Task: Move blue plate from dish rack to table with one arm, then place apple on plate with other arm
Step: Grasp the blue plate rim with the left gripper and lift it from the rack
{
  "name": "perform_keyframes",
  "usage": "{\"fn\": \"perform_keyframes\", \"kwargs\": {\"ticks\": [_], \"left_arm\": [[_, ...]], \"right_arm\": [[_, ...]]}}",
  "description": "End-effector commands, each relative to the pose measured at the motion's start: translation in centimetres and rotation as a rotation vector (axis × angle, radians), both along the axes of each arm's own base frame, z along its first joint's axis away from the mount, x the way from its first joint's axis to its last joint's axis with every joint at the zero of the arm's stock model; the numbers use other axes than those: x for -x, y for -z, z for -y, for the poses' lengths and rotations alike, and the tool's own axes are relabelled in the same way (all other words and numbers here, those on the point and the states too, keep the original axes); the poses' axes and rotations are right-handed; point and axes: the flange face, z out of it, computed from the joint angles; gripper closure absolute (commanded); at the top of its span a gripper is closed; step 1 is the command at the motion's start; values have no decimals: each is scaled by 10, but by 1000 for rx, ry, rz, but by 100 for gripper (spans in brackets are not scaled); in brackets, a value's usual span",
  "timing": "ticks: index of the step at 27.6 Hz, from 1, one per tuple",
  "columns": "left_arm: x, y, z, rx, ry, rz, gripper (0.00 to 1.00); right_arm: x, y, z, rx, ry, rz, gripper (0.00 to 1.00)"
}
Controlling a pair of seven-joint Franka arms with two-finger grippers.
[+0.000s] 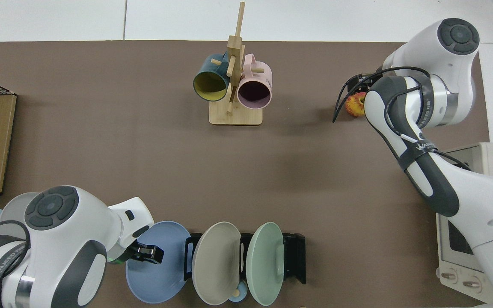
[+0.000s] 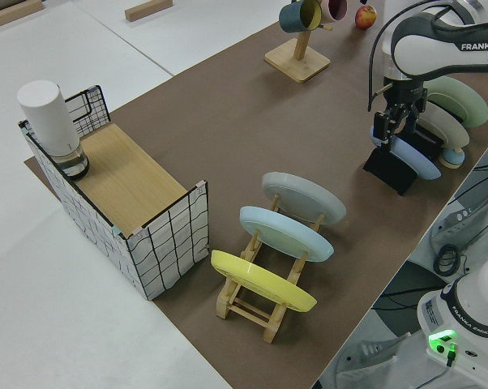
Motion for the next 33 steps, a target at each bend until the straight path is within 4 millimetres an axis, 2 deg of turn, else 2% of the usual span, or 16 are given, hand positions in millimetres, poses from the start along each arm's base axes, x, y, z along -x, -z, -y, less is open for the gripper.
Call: {"fn": "perform_keyframes", "kwargs": {"ticks": [1,4,10,16,31,32,33], "left_arm": [[11,-1,4,22,-7,17,71],[11,-2,5,23,-3,19,83],[9,-3,5,25,-2,17,90],[1,-14,2,27,-22,28,98],[-33,-75,-9,-65,28,151,99],[-37,-78,-10,-65,28,158,99],[-40,-81,-11,-62,24,162,99]], "right_arm": [[1,16,-2,16,3,15,0],[1,29,1,23,-2,3,0],[1,48,-4,22,-6,-17,0],[1,60,-3,22,-6,-32,0],[4,80,-2,26,-4,-51,0],[4,80,-2,26,-6,-52,1],[4,79,-2,26,-6,-51,8]]}}
